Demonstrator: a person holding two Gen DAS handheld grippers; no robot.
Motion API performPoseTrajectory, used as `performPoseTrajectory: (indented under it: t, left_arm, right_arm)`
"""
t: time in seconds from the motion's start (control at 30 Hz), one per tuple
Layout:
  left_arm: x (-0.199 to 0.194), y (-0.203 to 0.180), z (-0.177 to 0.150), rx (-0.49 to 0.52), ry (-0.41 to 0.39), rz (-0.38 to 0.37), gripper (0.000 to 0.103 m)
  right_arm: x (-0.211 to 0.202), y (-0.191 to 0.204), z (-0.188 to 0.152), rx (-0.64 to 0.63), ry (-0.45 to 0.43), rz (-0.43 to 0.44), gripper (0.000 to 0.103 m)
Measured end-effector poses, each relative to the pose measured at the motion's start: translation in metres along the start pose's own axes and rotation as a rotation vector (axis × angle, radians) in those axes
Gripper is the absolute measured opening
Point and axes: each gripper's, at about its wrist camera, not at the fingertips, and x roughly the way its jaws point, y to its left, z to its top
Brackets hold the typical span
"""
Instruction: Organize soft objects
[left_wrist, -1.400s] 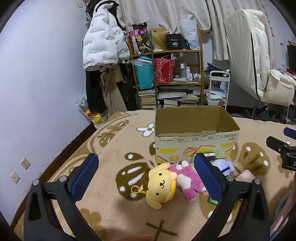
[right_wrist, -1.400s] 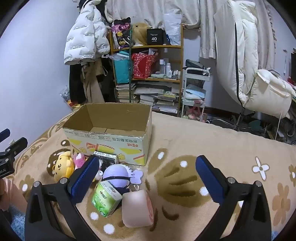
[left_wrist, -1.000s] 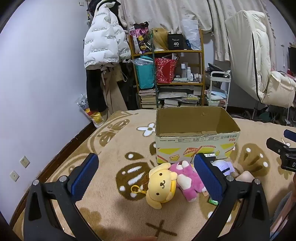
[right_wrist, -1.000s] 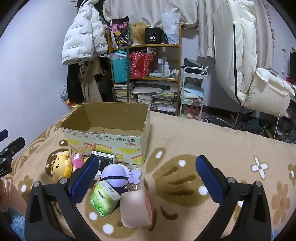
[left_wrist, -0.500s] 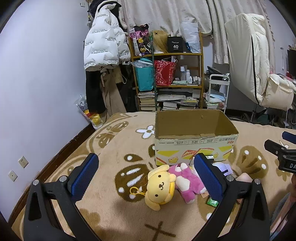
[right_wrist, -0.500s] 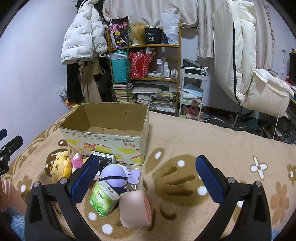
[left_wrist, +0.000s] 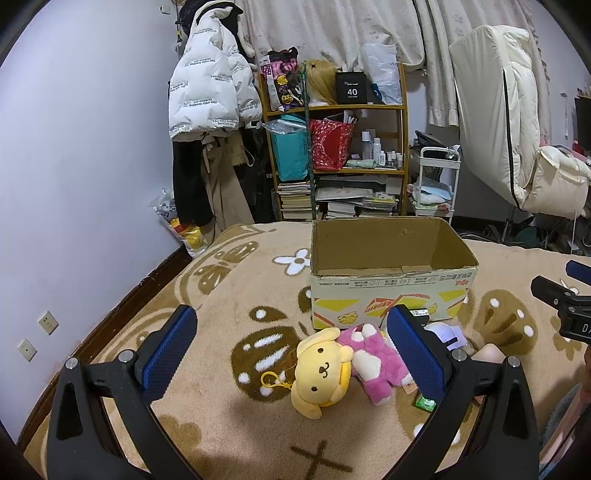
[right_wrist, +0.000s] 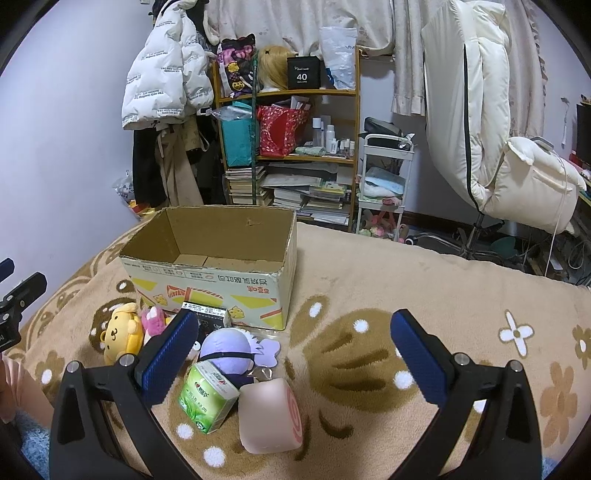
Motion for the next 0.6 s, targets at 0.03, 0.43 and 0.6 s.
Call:
performPoseTrajectory:
  t: [0.03, 0.43, 0.6]
  left_arm:
    - [-0.0002, 0.0, 0.0001, 0.0, 0.0, 0.002, 0.102]
    - [0.0009, 0.0007, -0.0004, -0.002, 0.002, 0.002, 0.102]
    - [0.0055, 0.0, -0.0053, -0.002, 0.004, 0.002, 0.102]
  right_arm:
    - [-0.0003, -0.0005, 0.0001, 0.0, -0.001, 0.001, 0.103]
    - [-0.0005, -0.0005, 0.0002, 0.0, -0.001, 0.0, 0.103]
    - [0.0013, 0.0009, -0.0009, 0.001, -0.001, 0.0, 0.103]
